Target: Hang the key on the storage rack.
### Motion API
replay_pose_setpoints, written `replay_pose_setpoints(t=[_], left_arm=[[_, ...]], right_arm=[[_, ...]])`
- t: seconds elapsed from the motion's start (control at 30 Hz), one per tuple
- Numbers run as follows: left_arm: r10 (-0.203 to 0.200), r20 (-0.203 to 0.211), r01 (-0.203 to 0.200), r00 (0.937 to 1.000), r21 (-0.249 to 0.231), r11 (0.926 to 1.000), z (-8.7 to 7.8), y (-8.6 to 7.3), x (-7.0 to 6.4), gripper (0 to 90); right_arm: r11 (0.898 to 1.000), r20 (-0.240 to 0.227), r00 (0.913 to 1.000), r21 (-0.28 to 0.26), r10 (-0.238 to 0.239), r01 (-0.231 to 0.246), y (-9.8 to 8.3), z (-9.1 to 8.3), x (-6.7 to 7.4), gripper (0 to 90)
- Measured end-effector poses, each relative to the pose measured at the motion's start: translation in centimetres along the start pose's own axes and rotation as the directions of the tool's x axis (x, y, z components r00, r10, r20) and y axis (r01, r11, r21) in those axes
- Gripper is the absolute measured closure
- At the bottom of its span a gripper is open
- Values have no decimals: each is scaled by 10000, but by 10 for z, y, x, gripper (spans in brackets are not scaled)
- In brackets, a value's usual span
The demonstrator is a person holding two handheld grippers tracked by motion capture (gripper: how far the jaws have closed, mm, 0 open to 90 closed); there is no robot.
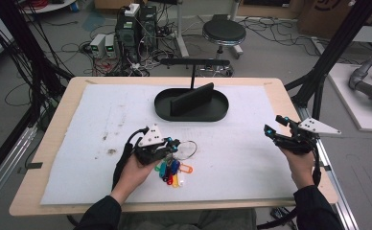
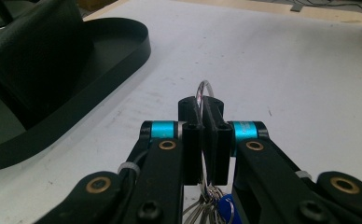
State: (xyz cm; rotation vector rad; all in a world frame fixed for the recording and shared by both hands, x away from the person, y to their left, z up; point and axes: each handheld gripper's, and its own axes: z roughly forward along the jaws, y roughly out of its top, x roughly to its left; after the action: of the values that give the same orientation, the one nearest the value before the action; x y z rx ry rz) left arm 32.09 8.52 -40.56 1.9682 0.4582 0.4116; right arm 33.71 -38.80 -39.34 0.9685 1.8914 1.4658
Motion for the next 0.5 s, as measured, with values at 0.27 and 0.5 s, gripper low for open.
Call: replay_pose_setpoints(t=[0.27,0.5], left_arm=[[118,342,-122,9993,123,9999,2,0,-2,855],[79,593,-115,9982,597,9981,11,-3,-2,814]], right_arm=[[10000,-57,10000,4,-25,25,1,2,1,323],[10000,-54,10000,31,-28,28,1,3,1,322]])
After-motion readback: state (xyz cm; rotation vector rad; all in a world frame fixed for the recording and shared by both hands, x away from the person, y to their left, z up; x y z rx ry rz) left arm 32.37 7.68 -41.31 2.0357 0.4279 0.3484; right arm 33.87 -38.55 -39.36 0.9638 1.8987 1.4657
